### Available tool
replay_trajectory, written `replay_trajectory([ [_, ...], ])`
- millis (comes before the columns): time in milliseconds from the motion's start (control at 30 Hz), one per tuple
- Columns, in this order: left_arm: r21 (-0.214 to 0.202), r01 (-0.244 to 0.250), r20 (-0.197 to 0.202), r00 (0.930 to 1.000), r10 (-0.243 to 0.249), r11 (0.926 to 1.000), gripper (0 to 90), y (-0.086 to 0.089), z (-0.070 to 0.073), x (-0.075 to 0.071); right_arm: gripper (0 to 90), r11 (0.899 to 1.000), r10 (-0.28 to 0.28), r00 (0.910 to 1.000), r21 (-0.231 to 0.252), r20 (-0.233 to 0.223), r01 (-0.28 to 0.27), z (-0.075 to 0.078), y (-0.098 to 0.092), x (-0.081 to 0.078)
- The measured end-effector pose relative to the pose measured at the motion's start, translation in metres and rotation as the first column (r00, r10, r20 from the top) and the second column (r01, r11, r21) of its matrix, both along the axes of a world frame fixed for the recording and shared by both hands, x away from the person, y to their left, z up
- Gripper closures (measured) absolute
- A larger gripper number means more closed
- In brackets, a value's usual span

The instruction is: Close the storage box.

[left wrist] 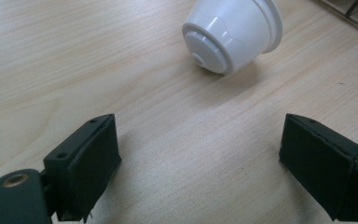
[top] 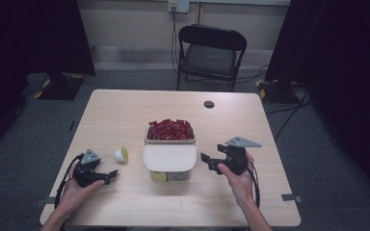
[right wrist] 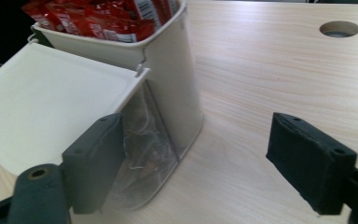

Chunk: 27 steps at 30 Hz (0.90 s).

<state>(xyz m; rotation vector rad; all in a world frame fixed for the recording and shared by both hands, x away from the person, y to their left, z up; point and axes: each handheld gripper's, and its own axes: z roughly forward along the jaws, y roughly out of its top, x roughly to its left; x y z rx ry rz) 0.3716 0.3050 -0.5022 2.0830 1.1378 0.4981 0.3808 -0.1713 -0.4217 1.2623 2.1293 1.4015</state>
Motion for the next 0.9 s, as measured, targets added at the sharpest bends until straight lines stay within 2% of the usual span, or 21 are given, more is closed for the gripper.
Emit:
replay_trajectory([
  [133,0.0,-0.001,-0.001,1.0,0.001,1.0,11.2,0.0,0.0,0.0,14.4,0.999,-0.037,0.9991,-0.001,-0.02,0.037,-0.001,-0.01,0.003],
  [233,-0.001,-0.001,0.0,1.0,0.001,1.0,11.3,0.0,0.0,0.0,14.1,0.998,-0.066,0.9972,0.018,-0.034,0.067,-0.002,-0.021,0.004],
  [333,-0.002,-0.013,0.003,0.9999,0.013,0.9999,11.9,0.001,0.0,0.0,14.2,0.994,-0.108,0.9933,-0.006,-0.04,0.108,-0.004,-0.028,0.006],
  [500,-0.005,-0.033,0.0,0.9995,0.033,0.9994,11.9,0.004,0.0,0.0,14.3,0.99,-0.14,0.9881,-0.033,-0.064,0.138,-0.013,-0.034,0.007],
  [600,-0.006,-0.033,0.002,0.9995,0.033,0.9995,11.9,0.004,0.0,0.0,14.3,0.984,-0.167,0.9838,-0.072,-0.066,0.162,-0.017,-0.038,0.005],
  [767,-0.006,-0.032,0.002,0.9995,0.032,0.9995,11.9,0.004,0.0,0.0,14.4,0.976,-0.18,0.9806,-0.138,-0.077,0.168,-0.021,-0.052,0.002],
  [900,-0.006,-0.032,0.001,0.9995,0.032,0.9995,11.9,0.004,0.0,0.0,14.3,0.969,-0.21,0.9737,-0.15,-0.089,0.195,-0.029,-0.066,0.0],
])
